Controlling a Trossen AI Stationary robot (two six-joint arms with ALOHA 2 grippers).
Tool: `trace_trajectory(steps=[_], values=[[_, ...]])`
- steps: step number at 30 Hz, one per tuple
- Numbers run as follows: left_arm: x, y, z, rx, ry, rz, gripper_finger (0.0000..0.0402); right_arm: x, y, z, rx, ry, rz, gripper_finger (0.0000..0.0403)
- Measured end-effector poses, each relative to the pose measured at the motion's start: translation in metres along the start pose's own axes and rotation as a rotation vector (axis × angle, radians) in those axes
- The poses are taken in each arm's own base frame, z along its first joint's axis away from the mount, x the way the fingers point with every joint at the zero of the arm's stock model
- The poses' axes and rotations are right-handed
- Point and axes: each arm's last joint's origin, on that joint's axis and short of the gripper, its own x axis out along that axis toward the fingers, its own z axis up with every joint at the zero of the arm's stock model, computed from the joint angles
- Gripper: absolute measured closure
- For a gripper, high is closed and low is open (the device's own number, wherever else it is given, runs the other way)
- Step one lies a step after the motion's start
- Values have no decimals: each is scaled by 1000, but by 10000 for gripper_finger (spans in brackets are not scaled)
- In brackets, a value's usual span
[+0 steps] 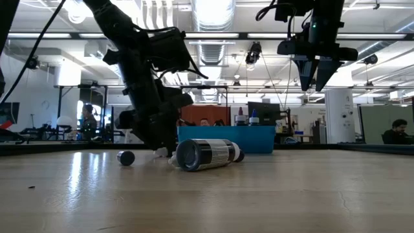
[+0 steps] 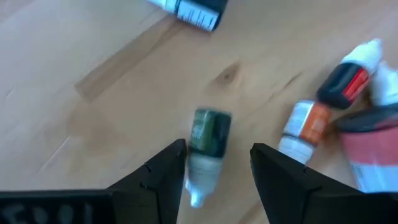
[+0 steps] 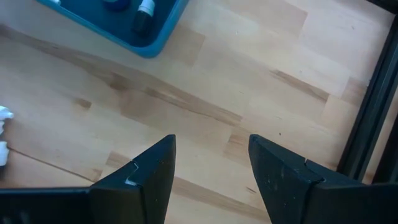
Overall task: Pick & Place food coloring
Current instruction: Put the small dark green food coloring bottle into the blue bin
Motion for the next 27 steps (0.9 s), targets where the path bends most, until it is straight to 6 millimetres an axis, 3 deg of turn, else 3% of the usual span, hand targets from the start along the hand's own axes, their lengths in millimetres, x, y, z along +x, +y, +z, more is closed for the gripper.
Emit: trace_trajectory(steps=[12, 27], values=[[-2, 0, -6, 48, 12, 54, 245, 3, -1, -1, -4, 1, -11, 206], [-2, -3, -3, 145, -28, 46, 337, 3, -1, -1, -4, 0, -12, 207]])
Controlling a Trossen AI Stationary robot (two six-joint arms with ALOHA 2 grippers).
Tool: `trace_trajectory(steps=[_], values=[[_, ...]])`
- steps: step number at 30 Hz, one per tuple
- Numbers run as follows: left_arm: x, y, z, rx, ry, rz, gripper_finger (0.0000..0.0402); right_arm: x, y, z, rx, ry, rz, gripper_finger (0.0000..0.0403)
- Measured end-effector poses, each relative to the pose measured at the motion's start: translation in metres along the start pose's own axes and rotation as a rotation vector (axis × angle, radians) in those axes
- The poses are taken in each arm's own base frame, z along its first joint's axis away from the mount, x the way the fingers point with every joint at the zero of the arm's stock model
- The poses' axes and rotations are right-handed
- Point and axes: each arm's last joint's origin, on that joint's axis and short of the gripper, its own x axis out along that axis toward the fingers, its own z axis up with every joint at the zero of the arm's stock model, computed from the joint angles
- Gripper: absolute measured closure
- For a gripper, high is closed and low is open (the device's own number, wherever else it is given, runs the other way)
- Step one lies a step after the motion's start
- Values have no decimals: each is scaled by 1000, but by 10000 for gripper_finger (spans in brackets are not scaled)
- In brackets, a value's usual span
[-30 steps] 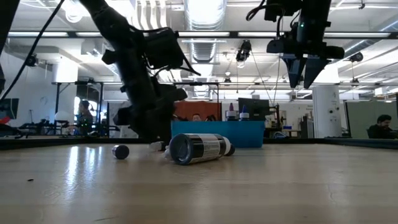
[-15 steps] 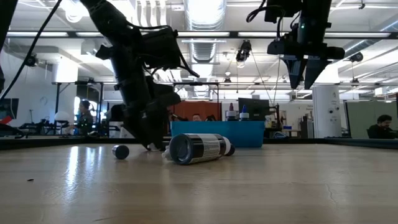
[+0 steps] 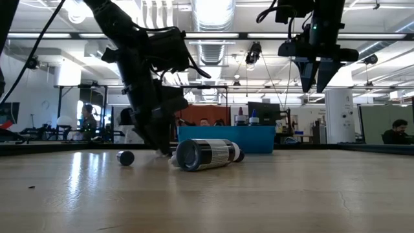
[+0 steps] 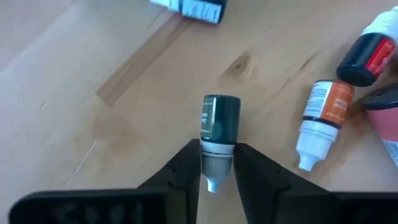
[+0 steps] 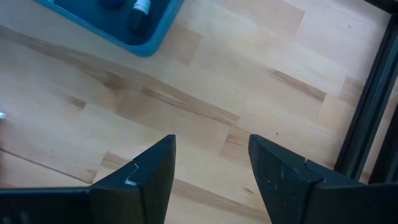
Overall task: Pick & Place food coloring
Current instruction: Put the small dark green food coloring bottle into the blue bin
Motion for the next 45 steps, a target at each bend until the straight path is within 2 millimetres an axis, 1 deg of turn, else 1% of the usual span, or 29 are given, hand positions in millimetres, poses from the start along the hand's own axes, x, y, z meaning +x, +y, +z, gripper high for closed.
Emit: trace_trajectory(steps=[3, 5, 8, 11, 13, 15, 18, 20, 22, 24, 26, 28, 31, 34, 37, 39, 42, 45], values=[[-2, 0, 1, 5, -3, -5, 353, 0, 0, 0, 0, -4, -3, 207], [-8, -1, 3, 5, -2, -25, 364, 0, 0, 0, 1, -18, -13, 207], [-22, -1, 7, 20, 22, -26, 373, 0, -1, 1, 2, -30, -21, 207], [-44, 0, 17, 52, 20, -16, 374, 0, -1, 1, 4, -41, -28, 207], [-62, 1, 31, 73, -17, -33, 373, 0, -1, 1, 6, -46, -30, 208], [-78, 3, 49, 97, -73, -47, 372, 0, -1, 2, 7, -59, -35, 209], [-94, 11, 80, 116, -162, -53, 371, 0, -1, 3, 14, -93, -58, 209], [-98, 21, 102, 116, -200, -49, 371, 0, -1, 3, 18, -100, -62, 209], [-96, 33, 121, 114, -210, -65, 371, 0, -2, 3, 17, -112, -71, 209], [-88, 44, 136, 102, -191, -89, 371, 0, -2, 3, 18, -118, -74, 209], [-78, 54, 146, 94, -163, -128, 371, 0, -2, 4, 24, -139, -88, 209], [-68, 61, 152, 89, -125, -162, 371, 0, -2, 5, 36, -159, -100, 209], [-51, 69, 153, 86, -63, -148, 371, 0, -3, 5, 40, -174, -112, 209], [-41, 71, 153, 103, -35, -130, 370, 2, -3, 3, 46, -172, -119, 209], [-40, 72, 153, 129, -41, -71, 362, 6, -4, 1, 54, -165, -128, 209], [-40, 73, 153, 162, -56, -21, 348, 8, -5, 0, 59, -158, -131, 209], [-43, 75, 154, 204, -80, 43, 316, 11, -4, -2, 63, -137, -113, 209], [-48, 76, 155, 225, -98, 91, 281, 13, 1, -2, 17, -113, -49, 209]])
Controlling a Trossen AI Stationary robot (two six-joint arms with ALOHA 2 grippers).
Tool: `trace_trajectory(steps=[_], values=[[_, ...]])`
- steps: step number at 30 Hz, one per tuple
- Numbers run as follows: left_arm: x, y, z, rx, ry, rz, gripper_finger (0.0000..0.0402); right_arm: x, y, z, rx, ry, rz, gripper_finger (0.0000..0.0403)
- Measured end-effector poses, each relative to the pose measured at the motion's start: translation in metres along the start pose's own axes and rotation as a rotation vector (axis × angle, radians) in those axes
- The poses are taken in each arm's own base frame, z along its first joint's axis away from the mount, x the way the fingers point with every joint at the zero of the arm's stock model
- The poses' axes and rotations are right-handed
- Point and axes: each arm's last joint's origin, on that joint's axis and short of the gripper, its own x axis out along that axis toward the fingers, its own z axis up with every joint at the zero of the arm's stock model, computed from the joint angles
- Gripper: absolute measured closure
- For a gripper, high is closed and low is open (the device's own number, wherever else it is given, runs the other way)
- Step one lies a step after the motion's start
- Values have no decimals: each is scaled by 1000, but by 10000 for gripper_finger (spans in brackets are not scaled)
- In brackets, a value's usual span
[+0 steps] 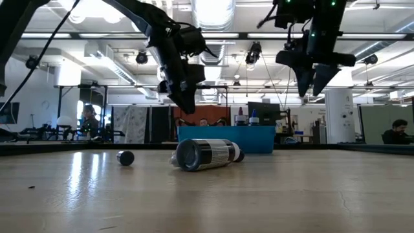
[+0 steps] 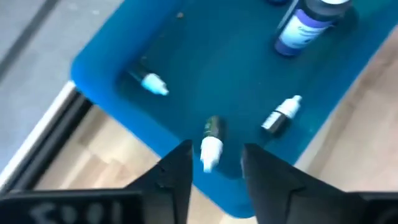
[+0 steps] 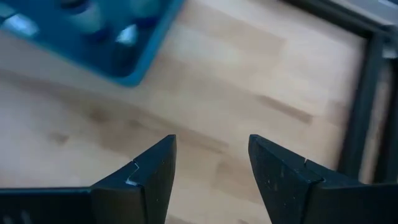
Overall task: Pick & Place food coloring
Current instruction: Put the small dark green food coloring bottle into the blue bin, then put the large black food coloring bottle into the blue bin
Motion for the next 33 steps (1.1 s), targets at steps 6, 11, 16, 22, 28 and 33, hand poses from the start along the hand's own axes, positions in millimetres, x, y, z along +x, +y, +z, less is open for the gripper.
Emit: trace_trajectory(steps=[6, 11, 16, 22, 28, 33], values=[[-9, -7, -2, 132, 1, -39, 241, -1, 24, -7, -286, 55, 317, 209], [-32, -29, -11, 244, 11, -168, 239, 0, 56, -28, -751, -44, 625, 209], [-43, -56, -42, 235, 43, -213, 239, 6, 89, -50, -1160, -175, 649, 209], [-44, -85, -98, 85, 60, -240, 239, 19, 126, -68, -1403, -151, 680, 209], [-49, -101, -141, -123, 41, -278, 239, 39, 158, -81, -1567, -89, 749, 209], [-55, -110, -165, -219, 44, -247, 239, 51, 174, -85, -1623, -91, 751, 209]])
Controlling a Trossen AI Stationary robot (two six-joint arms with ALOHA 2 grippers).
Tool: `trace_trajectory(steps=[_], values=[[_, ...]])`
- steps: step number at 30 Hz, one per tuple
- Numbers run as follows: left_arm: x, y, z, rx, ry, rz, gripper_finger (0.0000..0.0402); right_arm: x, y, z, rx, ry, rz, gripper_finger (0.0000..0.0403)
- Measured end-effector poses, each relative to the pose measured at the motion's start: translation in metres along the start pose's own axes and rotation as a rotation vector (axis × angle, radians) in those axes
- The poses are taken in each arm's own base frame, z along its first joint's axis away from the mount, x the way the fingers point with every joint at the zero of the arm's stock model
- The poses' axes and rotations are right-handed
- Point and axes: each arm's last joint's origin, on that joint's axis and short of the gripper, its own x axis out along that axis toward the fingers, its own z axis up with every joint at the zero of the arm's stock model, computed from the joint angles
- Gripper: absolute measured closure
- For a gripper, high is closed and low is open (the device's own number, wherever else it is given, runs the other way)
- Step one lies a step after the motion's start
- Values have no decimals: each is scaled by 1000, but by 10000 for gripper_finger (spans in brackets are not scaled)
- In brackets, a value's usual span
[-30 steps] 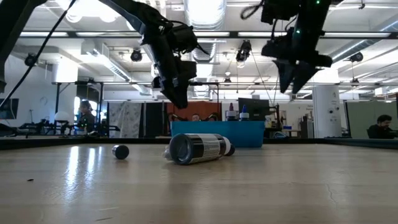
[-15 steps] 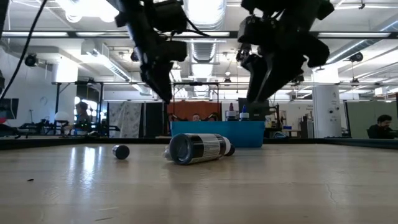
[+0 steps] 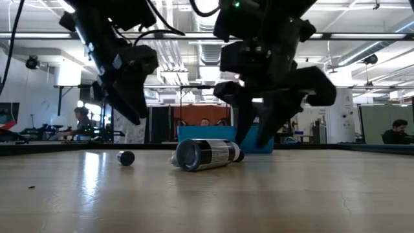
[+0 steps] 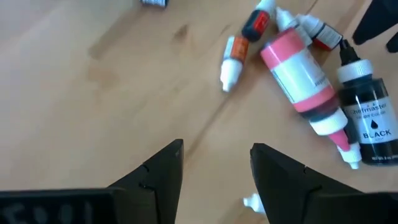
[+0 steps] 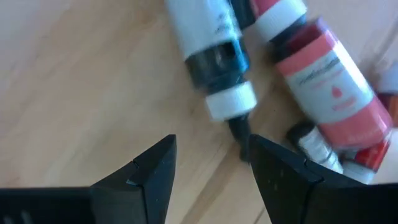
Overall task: Pick & Place food coloring
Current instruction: Put the large black food coloring bottle into the blue bin
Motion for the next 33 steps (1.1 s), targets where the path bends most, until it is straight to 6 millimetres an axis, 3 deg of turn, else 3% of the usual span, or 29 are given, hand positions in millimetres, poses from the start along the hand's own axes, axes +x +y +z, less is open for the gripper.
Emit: trace_trajectory(steps=[7, 19, 33], values=[[-1, -9, -16, -60, 22, -12, 239, 5, -5, 10, -74, -70, -48, 209], [0, -9, -19, -63, 23, 0, 239, 27, -4, 7, -165, -33, -7, 220], [1, -9, -19, -62, 28, -1, 239, 17, -6, 12, -124, 8, -2, 313]])
